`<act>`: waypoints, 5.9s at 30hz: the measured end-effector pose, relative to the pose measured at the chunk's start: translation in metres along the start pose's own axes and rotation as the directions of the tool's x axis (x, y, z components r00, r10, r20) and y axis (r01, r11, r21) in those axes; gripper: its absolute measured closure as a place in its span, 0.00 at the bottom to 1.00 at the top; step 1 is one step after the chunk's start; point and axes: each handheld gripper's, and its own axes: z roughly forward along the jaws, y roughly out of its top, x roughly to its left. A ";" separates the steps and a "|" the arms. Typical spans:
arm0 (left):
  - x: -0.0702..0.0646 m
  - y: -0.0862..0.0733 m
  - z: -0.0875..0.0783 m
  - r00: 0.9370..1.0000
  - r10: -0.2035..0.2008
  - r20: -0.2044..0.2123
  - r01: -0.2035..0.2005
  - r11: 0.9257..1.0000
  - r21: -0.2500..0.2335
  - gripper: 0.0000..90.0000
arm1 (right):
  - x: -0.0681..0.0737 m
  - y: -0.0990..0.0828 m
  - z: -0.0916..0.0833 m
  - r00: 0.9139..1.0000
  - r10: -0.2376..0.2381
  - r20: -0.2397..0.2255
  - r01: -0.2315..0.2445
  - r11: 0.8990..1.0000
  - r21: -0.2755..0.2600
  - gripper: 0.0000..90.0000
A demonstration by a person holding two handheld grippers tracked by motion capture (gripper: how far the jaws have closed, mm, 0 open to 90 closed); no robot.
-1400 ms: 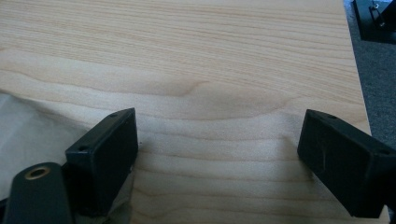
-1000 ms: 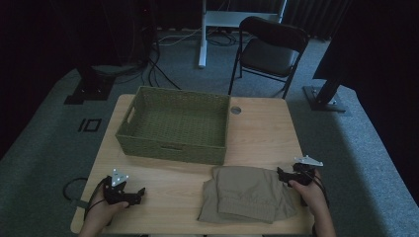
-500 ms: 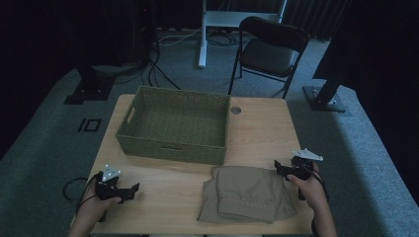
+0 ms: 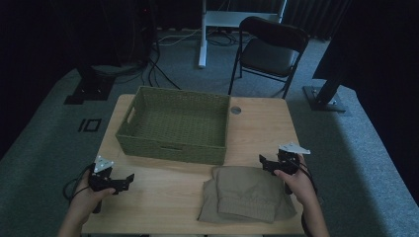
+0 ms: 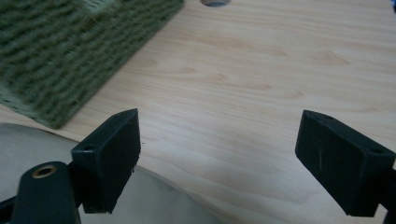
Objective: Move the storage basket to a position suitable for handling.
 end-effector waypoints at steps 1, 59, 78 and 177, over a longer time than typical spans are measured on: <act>0.001 0.003 -0.001 1.000 -0.001 0.006 0.001 1.000 -0.005 0.03 | 0.002 0.002 0.000 1.000 -0.002 -0.003 0.002 1.000 -0.004 0.15; 0.060 0.102 0.038 0.993 -0.117 -0.034 0.112 0.985 -0.133 0.20 | 0.096 0.132 0.087 1.000 -0.006 -0.010 0.005 0.994 -0.107 0.32; 0.055 0.101 0.051 0.990 -0.121 -0.074 0.110 0.984 -0.139 0.63 | 0.117 0.112 0.136 0.985 0.084 0.154 -0.091 0.995 0.038 0.61; -0.007 0.153 0.120 0.986 -0.132 -0.098 0.134 0.991 0.014 0.90 | 0.042 0.116 0.121 0.976 0.050 0.211 -0.080 0.987 0.139 0.88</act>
